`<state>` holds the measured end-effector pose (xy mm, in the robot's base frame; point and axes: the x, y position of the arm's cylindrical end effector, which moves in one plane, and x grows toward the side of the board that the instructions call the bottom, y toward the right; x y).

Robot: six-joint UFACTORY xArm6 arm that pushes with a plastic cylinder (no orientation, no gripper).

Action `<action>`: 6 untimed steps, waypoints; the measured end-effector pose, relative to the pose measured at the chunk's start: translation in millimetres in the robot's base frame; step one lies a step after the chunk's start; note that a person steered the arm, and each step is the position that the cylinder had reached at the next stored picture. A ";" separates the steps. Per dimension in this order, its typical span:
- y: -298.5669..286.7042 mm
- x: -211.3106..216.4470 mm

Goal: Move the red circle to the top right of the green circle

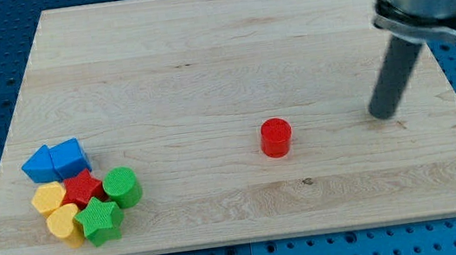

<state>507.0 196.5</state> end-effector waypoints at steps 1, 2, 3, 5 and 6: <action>-45.6 15.8; -127.8 15.8; -213.2 15.8; -199.4 10.2; -178.7 -12.3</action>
